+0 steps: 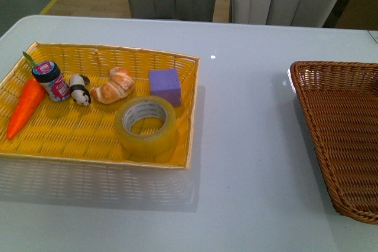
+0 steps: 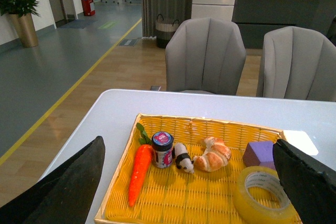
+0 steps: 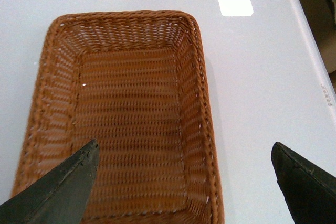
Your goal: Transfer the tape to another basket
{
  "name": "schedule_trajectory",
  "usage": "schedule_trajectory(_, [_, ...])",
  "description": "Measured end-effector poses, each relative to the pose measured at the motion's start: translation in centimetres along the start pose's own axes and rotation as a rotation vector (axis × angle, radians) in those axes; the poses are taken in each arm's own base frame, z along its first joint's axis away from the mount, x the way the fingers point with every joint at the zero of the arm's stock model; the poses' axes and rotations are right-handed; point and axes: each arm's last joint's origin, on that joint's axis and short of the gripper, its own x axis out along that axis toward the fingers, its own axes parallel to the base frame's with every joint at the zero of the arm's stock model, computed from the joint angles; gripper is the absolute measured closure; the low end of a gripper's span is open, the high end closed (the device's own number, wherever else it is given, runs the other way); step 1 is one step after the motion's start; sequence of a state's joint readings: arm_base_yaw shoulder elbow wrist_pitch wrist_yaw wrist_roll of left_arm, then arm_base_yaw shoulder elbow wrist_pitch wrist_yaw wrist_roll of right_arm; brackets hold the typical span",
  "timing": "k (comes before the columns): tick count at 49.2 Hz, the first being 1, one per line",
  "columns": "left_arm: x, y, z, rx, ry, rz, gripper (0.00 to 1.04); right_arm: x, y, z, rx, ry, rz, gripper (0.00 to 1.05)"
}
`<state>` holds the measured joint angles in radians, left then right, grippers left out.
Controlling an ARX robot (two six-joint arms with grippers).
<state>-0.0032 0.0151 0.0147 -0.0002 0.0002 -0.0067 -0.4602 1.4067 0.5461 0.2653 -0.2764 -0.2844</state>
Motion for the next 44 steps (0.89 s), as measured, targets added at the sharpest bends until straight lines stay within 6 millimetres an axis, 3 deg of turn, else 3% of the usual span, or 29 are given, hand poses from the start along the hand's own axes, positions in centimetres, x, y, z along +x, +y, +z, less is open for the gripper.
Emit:
schedule_trajectory(2, [0.0,0.0,0.0,0.000,0.000,0.000,0.09,2.8,-0.7,0.2,-0.022,0.043,0.000,0.09])
schedule_trajectory(9, [0.0,0.0,0.0,0.000,0.000,0.000,0.09,8.3,-1.4,-0.3,-0.038,0.163,0.028,0.09])
schedule_trajectory(15, [0.0,0.0,0.0,0.000,0.000,0.000,0.09,12.8,-1.9,-0.7,-0.046,0.237,0.030,0.09])
schedule_trajectory(19, [0.0,0.0,0.0,0.000,0.000,0.000,0.09,14.8,-2.1,-0.7,-0.045,0.264,0.024,0.09])
schedule_trajectory(36, [0.0,0.0,0.0,0.000,0.000,0.000,0.09,19.4,-2.3,-2.2,-0.023,0.358,0.032,0.09])
schedule_trajectory(41, [0.0,0.0,0.0,0.000,0.000,0.000,0.09,19.9,-2.2,-2.8,-0.017,0.374,0.034,0.20])
schedule_trajectory(44, [0.0,0.0,0.0,0.000,0.000,0.000,0.09,20.2,-2.2,-3.2,-0.012,0.392,0.037,0.32])
